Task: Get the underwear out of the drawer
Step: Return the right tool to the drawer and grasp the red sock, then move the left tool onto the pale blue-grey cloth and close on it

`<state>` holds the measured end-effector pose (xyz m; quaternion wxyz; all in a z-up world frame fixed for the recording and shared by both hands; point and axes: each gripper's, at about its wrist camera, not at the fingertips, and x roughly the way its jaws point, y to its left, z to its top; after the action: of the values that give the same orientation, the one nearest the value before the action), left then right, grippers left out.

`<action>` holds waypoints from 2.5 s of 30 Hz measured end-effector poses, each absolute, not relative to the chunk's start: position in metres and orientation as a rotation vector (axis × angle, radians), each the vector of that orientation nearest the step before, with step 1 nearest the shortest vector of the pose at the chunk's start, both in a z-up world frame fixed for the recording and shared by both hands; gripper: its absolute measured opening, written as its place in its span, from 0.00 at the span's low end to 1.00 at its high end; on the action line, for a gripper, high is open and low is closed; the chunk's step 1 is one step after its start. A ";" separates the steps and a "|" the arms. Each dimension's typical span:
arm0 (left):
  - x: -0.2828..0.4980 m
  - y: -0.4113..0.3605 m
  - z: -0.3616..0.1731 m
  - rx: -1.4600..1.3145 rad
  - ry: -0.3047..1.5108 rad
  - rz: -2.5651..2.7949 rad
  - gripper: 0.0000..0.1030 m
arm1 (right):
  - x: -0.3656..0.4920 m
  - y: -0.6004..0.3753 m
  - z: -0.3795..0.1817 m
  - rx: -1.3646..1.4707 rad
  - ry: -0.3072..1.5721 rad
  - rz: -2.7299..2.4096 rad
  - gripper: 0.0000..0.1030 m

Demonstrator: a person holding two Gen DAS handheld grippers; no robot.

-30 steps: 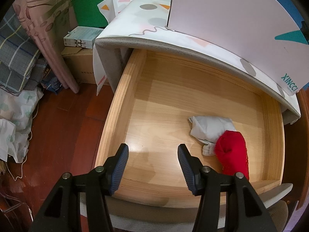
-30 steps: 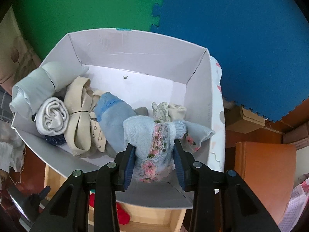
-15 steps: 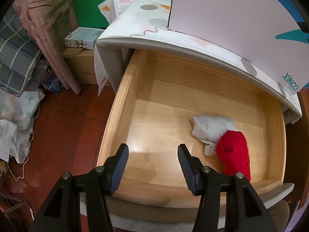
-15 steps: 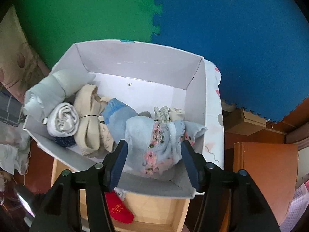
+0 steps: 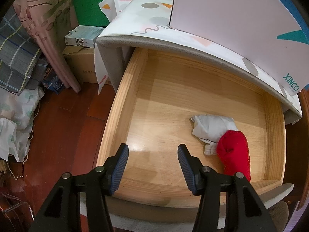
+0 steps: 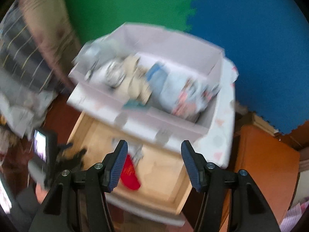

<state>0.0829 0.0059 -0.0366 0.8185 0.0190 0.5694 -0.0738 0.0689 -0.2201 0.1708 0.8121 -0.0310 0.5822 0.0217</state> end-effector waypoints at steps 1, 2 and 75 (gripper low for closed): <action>0.083 0.006 -0.037 0.041 1.214 -0.157 0.53 | 0.063 -0.216 0.163 -0.080 1.263 0.061 0.53; 0.083 0.006 -0.037 0.041 1.216 -0.156 0.53 | 0.057 -0.212 0.152 -0.091 1.289 0.077 0.53; 0.078 -0.025 -0.049 0.185 1.275 -0.313 0.53 | 0.028 -0.288 -0.093 0.120 1.614 -0.336 0.28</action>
<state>0.0783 -0.0253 -0.0492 0.7882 0.0857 0.5919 -0.1454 0.0282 -0.2880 -0.0929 0.6774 0.0534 0.7183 -0.1493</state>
